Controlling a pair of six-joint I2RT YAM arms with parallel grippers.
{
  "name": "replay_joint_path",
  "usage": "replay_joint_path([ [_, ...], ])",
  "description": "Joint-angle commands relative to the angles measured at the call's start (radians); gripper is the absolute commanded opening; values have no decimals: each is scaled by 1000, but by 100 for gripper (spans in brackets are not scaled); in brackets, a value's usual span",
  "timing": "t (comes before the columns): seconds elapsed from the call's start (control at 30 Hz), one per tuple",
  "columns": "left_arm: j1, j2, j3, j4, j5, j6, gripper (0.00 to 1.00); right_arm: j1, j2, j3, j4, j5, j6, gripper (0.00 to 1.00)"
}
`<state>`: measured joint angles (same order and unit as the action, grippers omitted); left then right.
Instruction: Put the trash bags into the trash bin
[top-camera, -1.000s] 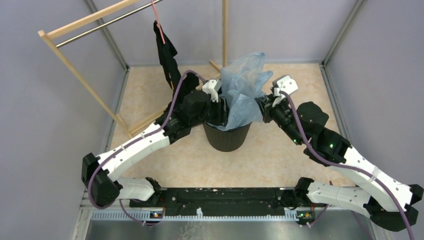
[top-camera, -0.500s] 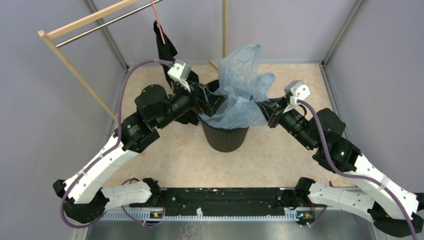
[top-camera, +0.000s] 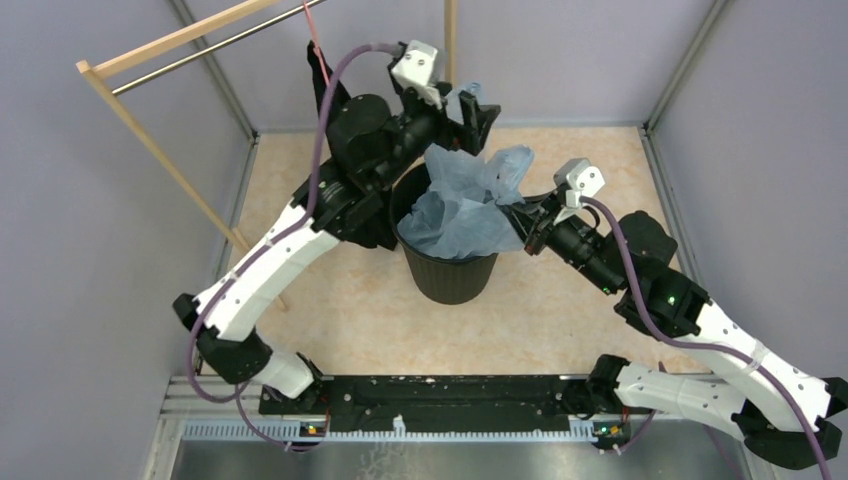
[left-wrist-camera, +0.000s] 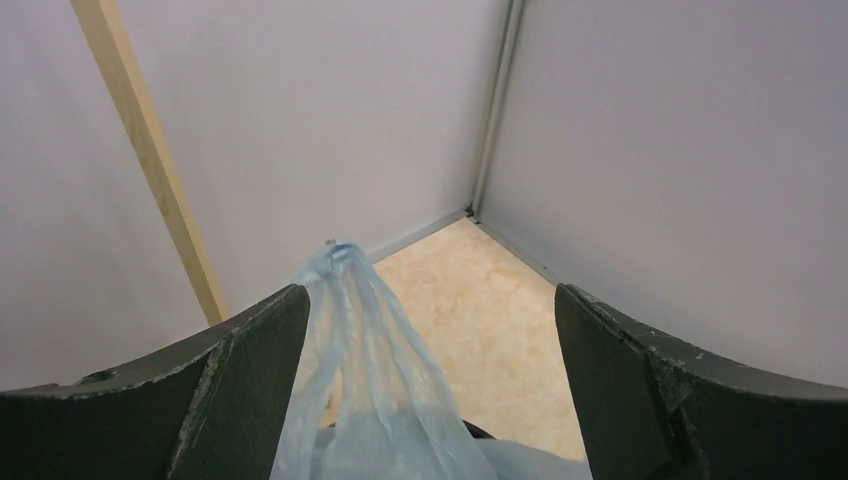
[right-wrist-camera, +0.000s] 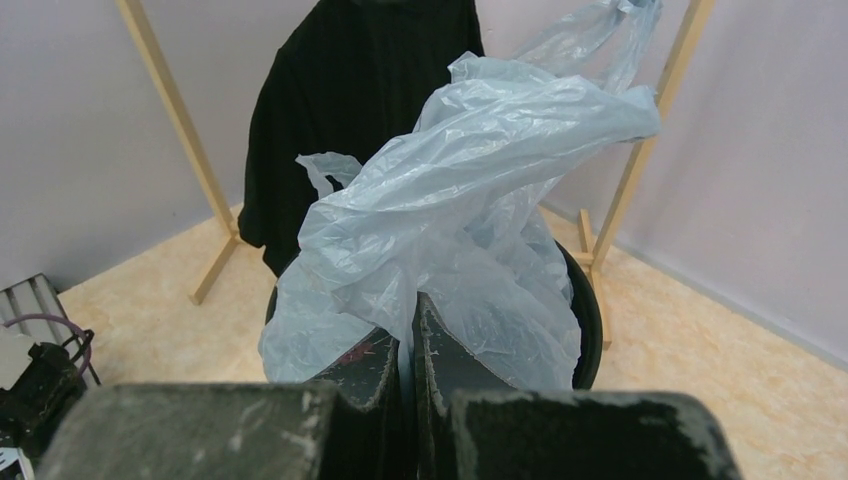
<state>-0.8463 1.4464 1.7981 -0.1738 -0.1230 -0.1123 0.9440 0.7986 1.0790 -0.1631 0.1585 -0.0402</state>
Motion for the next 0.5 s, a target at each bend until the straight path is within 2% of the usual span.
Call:
replay_joint_path([
  [0.0, -4, 91, 100, 10, -52, 133, 98, -7, -13, 16, 40, -10, 11, 0],
  [0.1, -4, 141, 121, 26, -127, 165, 98, -8, -10, 16, 40, -13, 15, 0],
  [0.23, -4, 232, 221, -57, -301, 152, 98, -8, -7, 12, 42, -22, 20, 0],
  [0.3, -4, 265, 257, -86, -319, 149, 95, -8, -7, 9, 45, -23, 23, 0],
  [0.47, -4, 301, 273, -119, -393, 149, 64, -8, -6, 5, 43, -31, 29, 0],
])
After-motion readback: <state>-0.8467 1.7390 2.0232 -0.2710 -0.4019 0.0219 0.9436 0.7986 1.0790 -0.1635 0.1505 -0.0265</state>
